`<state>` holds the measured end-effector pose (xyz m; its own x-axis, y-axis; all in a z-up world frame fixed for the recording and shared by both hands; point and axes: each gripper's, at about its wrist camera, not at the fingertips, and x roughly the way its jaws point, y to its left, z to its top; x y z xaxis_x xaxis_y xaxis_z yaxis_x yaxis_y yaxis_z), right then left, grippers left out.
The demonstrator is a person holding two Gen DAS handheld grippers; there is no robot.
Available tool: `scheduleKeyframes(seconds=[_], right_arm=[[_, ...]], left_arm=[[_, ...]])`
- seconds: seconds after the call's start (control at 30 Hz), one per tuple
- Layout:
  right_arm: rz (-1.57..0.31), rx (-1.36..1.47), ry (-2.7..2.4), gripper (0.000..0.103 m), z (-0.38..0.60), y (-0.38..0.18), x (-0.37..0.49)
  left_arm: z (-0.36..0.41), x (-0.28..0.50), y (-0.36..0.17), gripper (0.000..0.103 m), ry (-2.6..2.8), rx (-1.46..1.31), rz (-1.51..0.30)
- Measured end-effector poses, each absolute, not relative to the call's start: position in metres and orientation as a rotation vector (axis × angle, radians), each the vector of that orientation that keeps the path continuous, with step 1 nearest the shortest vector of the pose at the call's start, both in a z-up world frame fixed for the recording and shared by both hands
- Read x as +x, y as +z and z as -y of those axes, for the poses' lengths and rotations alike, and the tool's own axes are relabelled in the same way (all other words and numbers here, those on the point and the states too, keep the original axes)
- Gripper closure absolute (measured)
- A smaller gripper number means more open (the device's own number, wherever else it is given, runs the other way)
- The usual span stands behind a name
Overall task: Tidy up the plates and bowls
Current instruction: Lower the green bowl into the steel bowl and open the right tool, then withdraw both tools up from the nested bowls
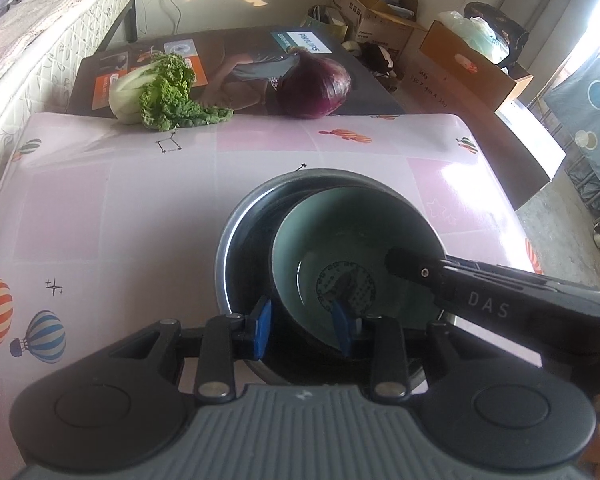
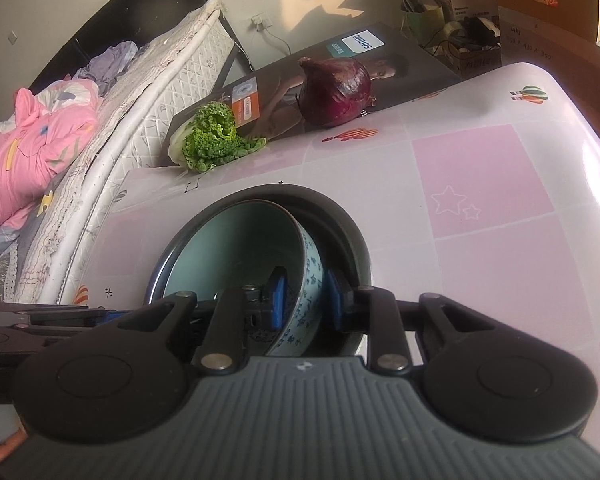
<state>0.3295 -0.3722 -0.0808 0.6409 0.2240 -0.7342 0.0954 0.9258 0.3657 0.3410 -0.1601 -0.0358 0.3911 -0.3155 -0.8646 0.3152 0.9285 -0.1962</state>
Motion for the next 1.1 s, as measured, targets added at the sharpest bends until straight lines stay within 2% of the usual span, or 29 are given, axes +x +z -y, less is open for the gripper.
scheduleKeyframes(seconds=[0.03, 0.27, 0.33, 0.4, 0.6, 0.77, 0.97, 1.1], right_arm=[[-0.878, 0.394, 0.073, 0.075, 0.373, -0.081, 0.329], [-0.858, 0.472, 0.086, 0.064, 0.383, -0.074, 0.322], [-0.842, 0.473, 0.086, 0.057, 0.382, -0.068, 0.317], [-0.820, 0.483, 0.095, 0.055, 0.383, -0.060, 0.312], [-0.754, 0.543, 0.119, 0.055, 0.386, -0.033, 0.282], [-0.740, 0.520, 0.100, 0.055, 0.381, -0.022, 0.254], [-0.781, 0.528, 0.015, 0.066, 0.378, -0.033, 0.254], [-0.758, 0.557, 0.051, 0.066, 0.367, -0.028, 0.232]], left_arm=[[0.159, 0.339, -0.031, 0.062, -0.408, 0.000, -1.085], [0.136, 0.318, 0.003, 0.049, -0.442, -0.011, -0.987], [0.125, 0.310, 0.011, 0.043, -0.452, -0.023, -0.965], [0.111, 0.302, 0.017, 0.040, -0.455, -0.035, -0.937], [0.062, 0.267, 0.030, 0.034, -0.437, -0.047, -0.891], [0.022, 0.224, 0.032, 0.033, -0.416, -0.040, -0.854], [-0.035, 0.168, 0.017, 0.033, -0.368, -0.081, -0.835], [-0.066, 0.138, 0.006, 0.033, -0.327, -0.113, -0.823]])
